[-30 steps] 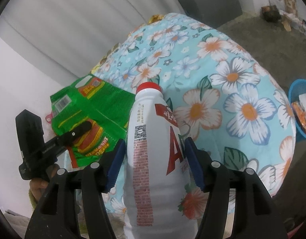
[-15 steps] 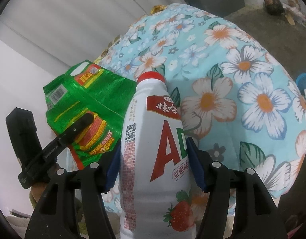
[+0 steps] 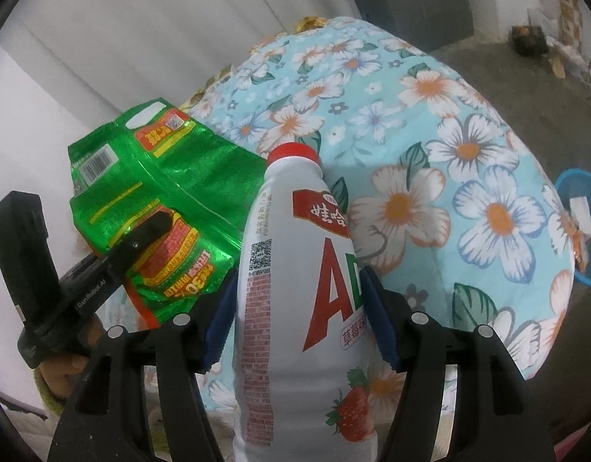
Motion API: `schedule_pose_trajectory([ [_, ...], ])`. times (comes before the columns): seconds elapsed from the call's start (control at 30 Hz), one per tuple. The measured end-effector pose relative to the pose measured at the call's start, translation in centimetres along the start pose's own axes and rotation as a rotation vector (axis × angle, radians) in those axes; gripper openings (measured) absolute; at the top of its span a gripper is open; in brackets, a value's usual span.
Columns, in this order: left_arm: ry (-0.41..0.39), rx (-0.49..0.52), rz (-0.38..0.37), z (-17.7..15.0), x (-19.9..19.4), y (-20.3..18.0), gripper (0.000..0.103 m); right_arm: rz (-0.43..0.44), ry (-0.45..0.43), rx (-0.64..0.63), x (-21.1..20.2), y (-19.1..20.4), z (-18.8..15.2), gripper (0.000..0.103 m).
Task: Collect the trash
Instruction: 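Grasp the green snack bag with the left tool while the right tool holds the bottle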
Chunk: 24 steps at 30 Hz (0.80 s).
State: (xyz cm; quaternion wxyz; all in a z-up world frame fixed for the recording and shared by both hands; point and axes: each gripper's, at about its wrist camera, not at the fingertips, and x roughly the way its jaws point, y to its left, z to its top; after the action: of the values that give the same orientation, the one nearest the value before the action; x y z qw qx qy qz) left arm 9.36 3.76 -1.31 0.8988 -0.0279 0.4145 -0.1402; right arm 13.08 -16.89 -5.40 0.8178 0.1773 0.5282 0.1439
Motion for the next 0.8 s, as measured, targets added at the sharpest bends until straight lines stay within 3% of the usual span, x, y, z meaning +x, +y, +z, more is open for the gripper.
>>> schedule_pose_trajectory([
  [0.8, -0.028, 0.051, 0.041, -0.16, -0.33, -0.78, 0.008, 0.023, -0.022, 0.007, -0.32, -0.36, -0.49, 0.056],
])
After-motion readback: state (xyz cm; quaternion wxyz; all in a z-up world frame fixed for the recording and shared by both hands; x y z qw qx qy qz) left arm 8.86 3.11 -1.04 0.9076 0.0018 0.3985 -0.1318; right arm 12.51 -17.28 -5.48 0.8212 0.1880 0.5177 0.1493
